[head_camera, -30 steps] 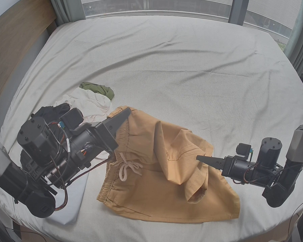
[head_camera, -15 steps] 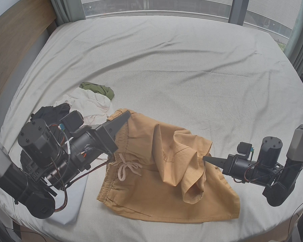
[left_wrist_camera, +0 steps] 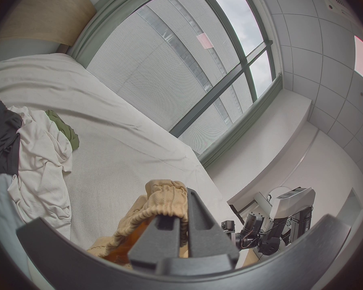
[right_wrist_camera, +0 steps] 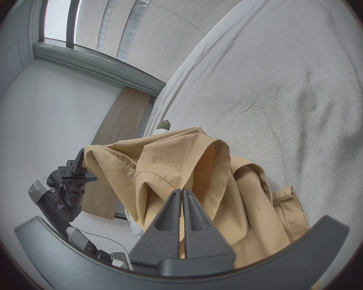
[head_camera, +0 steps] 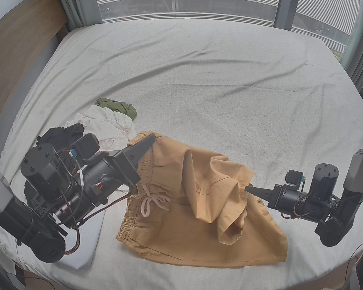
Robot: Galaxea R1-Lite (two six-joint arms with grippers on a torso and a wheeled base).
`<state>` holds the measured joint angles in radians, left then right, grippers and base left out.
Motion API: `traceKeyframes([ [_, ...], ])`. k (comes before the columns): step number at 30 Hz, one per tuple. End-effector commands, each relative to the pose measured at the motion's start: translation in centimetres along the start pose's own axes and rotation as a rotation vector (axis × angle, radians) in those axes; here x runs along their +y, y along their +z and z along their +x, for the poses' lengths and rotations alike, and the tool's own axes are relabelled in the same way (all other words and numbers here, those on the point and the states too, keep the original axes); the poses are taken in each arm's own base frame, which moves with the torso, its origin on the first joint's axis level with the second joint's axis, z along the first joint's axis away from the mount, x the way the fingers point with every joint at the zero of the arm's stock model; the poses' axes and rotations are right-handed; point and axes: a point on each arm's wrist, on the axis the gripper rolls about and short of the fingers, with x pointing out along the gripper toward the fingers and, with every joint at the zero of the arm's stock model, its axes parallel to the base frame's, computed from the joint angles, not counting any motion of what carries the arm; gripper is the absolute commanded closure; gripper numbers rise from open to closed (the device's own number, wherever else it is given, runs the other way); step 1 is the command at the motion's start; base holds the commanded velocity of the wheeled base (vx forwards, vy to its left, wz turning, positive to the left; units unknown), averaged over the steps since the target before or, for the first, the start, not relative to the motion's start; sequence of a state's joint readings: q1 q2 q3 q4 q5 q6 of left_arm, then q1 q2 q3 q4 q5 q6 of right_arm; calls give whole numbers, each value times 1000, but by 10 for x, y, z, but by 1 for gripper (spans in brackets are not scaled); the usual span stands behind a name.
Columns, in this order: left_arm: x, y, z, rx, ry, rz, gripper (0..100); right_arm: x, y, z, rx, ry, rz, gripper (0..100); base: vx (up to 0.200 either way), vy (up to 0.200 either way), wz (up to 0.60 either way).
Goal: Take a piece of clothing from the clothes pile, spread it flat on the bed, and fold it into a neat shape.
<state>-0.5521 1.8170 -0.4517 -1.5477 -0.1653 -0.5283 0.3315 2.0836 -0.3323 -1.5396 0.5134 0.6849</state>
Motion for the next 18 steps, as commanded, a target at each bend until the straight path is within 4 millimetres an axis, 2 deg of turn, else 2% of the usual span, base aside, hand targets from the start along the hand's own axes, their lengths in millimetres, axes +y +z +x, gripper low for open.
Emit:
traceKeyframes([
  [1, 0, 0, -2, 3, 1, -1, 100, -7, -2, 3, 9, -15, 10, 100, 0, 0, 0],
  [5, 1, 0, -2, 3, 4, -1, 100, -12, 7, -4, -26, -30, 13, 100, 0, 0, 0],
  [6, 2, 0, -2, 2, 8, -1, 100, -8, 16, -9, -60, -22, 3, 100, 0, 0, 0],
  [7, 2, 0, -2, 2, 8, -1, 100, -8, 16, -9, -60, -22, 3, 100, 0, 0, 0],
  [8, 2, -1, -1, 6, 10, -2, 100, -2, 26, -18, -100, -6, 8, 100, 0, 0, 0],
  [11, 5, -2, -1, 11, 18, -2, 100, 0, 40, -30, -137, 17, 28, 100, 0, 0, 0],
  [18, 21, -9, -1, 35, 74, -5, 100, -9, 61, -53, -186, 27, 14, 100, 0, 0, 0],
])
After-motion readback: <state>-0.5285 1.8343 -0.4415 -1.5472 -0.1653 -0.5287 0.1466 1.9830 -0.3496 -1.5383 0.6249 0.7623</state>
